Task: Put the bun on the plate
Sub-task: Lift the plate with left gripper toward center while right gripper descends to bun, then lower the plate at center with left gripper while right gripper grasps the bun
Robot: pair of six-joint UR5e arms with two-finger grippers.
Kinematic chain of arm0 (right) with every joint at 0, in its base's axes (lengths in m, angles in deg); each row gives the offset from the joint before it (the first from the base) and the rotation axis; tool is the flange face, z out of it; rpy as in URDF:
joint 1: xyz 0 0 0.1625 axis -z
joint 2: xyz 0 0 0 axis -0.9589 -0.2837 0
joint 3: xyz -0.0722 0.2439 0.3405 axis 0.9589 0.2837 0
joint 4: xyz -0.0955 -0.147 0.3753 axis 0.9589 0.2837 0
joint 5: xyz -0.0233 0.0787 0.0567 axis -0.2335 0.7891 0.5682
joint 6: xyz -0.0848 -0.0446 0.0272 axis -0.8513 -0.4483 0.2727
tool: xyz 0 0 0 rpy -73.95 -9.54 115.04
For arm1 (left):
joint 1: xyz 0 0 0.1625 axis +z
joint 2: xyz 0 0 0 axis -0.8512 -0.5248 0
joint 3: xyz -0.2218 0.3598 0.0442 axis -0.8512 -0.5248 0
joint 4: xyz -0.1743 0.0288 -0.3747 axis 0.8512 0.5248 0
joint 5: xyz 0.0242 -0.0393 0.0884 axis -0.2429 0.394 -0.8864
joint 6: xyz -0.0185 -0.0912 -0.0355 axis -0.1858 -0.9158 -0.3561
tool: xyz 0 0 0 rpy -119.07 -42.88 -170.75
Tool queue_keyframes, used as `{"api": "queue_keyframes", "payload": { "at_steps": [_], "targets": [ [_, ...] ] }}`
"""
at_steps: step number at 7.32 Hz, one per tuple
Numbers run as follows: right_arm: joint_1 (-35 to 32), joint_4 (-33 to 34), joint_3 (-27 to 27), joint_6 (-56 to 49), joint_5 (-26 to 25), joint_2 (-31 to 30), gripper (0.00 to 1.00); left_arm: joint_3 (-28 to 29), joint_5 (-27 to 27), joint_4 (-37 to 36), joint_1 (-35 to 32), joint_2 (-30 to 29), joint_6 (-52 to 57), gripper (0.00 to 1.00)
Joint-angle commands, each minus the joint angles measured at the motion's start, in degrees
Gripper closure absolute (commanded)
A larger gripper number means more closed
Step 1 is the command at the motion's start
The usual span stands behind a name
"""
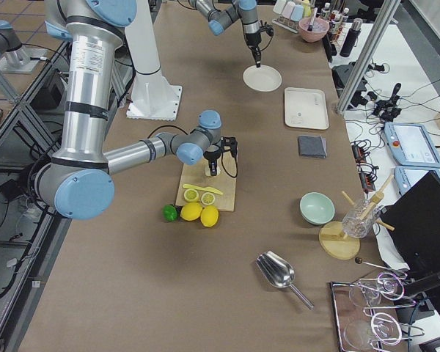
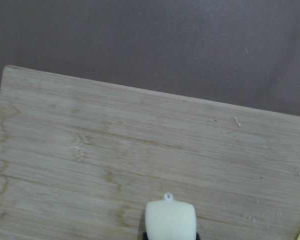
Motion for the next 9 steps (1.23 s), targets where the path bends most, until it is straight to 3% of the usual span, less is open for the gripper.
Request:
{"api": "queue_keyframes", "payload": {
  "at_steps": [1,5,7,8,9],
  "targets": [
    [-1.8,0.1,-1.5,0.0,1.9,0.5,0.98,0.3,-6.6,0.1,6.3,1.6,0.0,1.0],
    [-5.7,0.9,-2.5,0.0,5.1,2.2,0.98,0.3,-14.0,0.2,15.7,1.6,-4.1,1.0],
    [-6.4,5.1,-2.7,0.0,5.0,6.1,0.98,0.6,-15.4,0.2,19.0,0.9,-6.5,1.0],
    [-6.5,6.8,-2.8,0.1,4.9,7.8,0.98,0.6,-15.4,0.3,18.9,1.3,-6.4,0.67],
    [-6.4,8.2,-3.0,0.4,4.9,9.7,0.98,0.3,-15.9,0.3,17.6,1.5,-6.2,0.02]
  ]
}}
